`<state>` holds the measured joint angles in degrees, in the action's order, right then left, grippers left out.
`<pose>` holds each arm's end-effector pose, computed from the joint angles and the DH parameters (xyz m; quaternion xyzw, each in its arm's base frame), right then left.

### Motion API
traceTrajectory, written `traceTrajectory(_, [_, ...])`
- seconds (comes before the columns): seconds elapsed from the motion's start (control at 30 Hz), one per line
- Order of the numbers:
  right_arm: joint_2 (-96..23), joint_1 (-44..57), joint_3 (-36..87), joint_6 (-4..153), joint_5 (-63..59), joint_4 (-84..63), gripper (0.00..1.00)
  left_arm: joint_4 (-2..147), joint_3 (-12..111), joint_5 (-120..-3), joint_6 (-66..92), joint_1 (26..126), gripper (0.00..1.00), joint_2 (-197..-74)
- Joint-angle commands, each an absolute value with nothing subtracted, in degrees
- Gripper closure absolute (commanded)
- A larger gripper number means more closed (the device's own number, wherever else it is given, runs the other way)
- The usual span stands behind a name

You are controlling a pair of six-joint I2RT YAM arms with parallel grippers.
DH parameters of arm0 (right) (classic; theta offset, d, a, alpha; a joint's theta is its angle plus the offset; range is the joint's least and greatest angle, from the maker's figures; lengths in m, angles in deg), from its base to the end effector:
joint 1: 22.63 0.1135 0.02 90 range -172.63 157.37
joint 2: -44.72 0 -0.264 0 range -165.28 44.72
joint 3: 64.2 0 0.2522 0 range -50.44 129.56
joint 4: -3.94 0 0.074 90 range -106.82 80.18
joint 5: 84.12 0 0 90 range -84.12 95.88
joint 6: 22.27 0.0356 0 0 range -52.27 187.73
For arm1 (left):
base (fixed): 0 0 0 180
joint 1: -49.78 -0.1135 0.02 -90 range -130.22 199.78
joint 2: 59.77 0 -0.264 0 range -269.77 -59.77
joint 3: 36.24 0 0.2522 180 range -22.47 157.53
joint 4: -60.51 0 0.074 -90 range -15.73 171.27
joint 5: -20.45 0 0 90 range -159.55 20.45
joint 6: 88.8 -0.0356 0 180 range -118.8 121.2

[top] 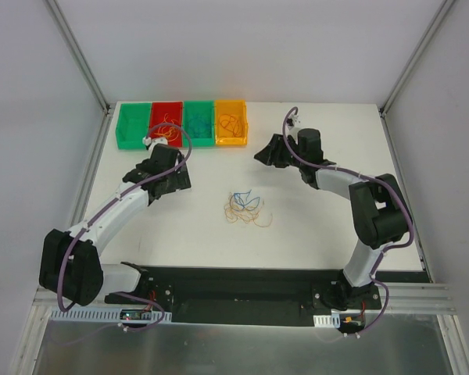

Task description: Untangle the cables

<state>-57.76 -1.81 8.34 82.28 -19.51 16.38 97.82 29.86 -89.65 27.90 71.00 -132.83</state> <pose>0.3655 0.1553 0.2135 -0.1728 0.7784 0.3441 0.4958 0.2564 -0.0864 0.2605 -0.1111 0.9030 -0.0084 0.4149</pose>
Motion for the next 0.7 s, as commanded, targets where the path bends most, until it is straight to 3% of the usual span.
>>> traceTrajectory(0.0, [-55.74, -2.32, 8.01, 83.11, -21.19, 20.59, 0.48, 92.56, 29.20, -83.80, 29.67, 68.95, 0.04, -135.61])
traceTrajectory(0.33, [-56.00, -3.46, 7.48, 84.69, -22.50, 22.44, 0.48, 87.98, 37.01, -75.45, 33.55, 61.83, 0.03, -150.45])
traceTrajectory(0.47, [-56.71, -3.99, 7.48, 86.01, -23.38, 23.49, 0.48, 87.98, 41.33, -73.50, 32.75, 61.83, 0.14, -158.29])
traceTrajectory(0.67, [-57.06, -4.96, 7.39, 87.24, -24.00, 24.37, 0.49, 87.89, 40.46, -78.51, 34.60, 61.83, 0.33, -159.53])
